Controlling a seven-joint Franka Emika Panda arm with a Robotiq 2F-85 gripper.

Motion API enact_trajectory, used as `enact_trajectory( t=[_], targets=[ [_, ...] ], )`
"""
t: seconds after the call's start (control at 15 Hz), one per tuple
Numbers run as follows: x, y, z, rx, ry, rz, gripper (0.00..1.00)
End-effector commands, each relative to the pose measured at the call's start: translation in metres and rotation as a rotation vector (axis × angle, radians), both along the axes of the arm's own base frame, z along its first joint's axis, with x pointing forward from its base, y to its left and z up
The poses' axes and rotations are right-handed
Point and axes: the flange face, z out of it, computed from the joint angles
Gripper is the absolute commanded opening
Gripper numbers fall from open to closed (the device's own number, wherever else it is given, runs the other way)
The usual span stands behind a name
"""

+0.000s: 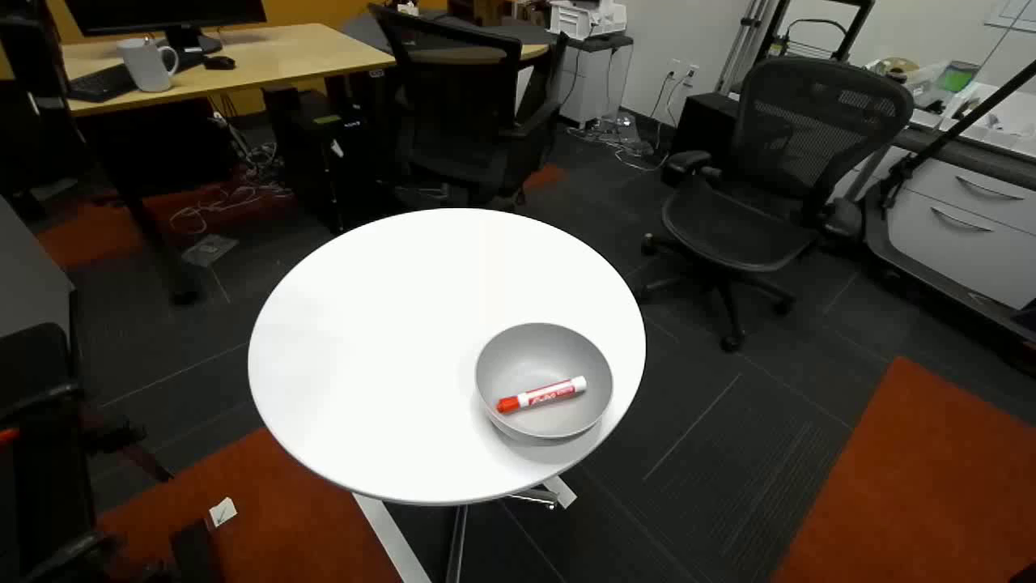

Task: Remove the marker from the bowl.

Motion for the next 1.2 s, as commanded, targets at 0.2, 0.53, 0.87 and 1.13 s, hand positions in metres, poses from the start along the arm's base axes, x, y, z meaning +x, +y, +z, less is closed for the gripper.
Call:
enact_trajectory(
  t=[0.2,0.53,0.87,1.13],
  targets=[
    [0.0,0.0,0.0,-0.001,0.004,0.0,1.0],
    [0.004,-0.005,0.001,-0.002,-0.014,-0.01,1.0],
    [0.02,-0.039,0.01,-0.027,-0.064,-0.081,1.0],
    [0.024,-0.057,0.019,-0.035,-0.082,-0.117,1.0]
  ],
)
